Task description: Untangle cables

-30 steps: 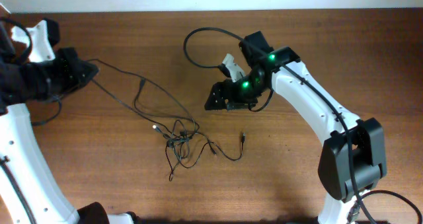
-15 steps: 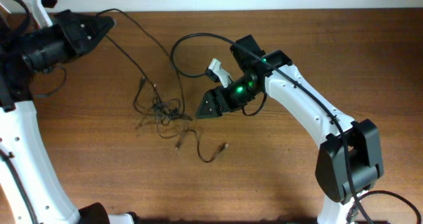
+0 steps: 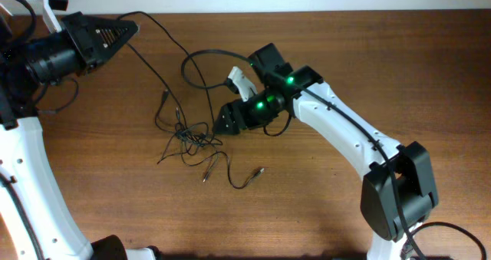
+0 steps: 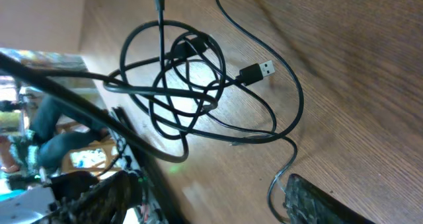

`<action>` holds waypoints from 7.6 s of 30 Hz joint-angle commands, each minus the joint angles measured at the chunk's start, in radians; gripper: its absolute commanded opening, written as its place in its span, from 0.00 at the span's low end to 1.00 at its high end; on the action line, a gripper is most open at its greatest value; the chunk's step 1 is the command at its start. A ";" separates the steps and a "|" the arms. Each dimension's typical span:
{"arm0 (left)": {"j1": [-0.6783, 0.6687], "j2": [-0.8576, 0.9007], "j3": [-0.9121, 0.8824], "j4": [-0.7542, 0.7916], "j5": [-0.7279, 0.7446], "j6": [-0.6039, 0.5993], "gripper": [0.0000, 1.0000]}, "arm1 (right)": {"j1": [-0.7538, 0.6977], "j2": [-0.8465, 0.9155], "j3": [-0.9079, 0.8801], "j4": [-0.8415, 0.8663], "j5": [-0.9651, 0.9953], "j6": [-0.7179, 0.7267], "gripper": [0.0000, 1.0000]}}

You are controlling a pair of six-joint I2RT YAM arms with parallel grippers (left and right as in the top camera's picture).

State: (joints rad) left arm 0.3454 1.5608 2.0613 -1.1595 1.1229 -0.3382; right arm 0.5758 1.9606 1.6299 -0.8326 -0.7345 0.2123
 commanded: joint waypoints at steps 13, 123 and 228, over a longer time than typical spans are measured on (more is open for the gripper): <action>0.005 -0.007 0.006 -0.034 -0.098 0.002 0.00 | 0.044 -0.007 0.002 0.071 0.110 0.084 0.04; 0.003 -0.007 0.097 0.327 0.058 -0.372 0.00 | 0.085 -0.019 0.068 0.192 0.010 -0.090 0.56; -0.113 0.425 0.088 -0.517 -1.266 0.014 0.99 | -0.349 0.027 -0.319 -0.024 0.411 0.013 0.99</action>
State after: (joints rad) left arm 0.1909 2.1147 2.1387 -1.6833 -0.2417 -0.3321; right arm 0.2272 1.9869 1.3117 -0.8566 -0.3664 0.2150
